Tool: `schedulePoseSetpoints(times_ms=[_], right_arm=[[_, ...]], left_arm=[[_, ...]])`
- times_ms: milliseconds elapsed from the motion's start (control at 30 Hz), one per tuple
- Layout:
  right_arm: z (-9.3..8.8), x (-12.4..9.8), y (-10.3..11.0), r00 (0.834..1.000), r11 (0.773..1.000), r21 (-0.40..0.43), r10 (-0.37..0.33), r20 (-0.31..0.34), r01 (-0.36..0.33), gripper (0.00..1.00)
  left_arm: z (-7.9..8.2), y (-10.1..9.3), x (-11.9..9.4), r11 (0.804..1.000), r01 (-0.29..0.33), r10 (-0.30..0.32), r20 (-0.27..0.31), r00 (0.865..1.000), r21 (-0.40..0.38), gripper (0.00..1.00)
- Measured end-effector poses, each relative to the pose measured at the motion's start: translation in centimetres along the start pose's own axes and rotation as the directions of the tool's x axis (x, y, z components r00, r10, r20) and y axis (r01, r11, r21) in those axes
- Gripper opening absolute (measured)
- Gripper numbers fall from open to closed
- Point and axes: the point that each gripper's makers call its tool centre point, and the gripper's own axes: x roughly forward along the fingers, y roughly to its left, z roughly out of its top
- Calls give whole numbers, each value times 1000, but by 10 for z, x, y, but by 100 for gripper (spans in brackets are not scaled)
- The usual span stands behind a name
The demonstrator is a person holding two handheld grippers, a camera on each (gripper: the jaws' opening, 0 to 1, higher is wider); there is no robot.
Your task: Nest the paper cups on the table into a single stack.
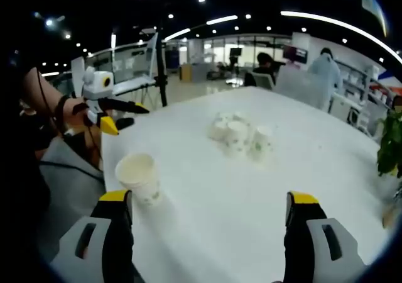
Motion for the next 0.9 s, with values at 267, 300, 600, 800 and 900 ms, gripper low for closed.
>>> schedulePoseSetpoints(times_ms=[267, 300, 600, 800, 900], right_arm=[[-10, 5, -10, 1000, 1000, 20, -11, -6, 11, 100], [-11, 6, -11, 1000, 1000, 26, -12, -5, 12, 100], [-18, 16, -17, 1000, 999, 51, -9, 6, 8, 100], [-19, 24, -12, 1000, 999, -28, 14, 11, -14, 97], [-21, 28, -13, 1000, 1000, -7, 20, 19, -20, 97]], left_arm=[[-4, 3, 9, 1000, 14, -14, -22, 1000, -6, 96], [-4, 4, 10, 1000, 14, -14, -24, 1000, -6, 96], [4, 20, 22, 1000, 13, -12, -43, 999, 2, 96], [13, 39, 36, 1000, 10, -9, -50, 999, 14, 97], [17, 51, 44, 1000, 5, -4, -53, 999, 19, 97]])
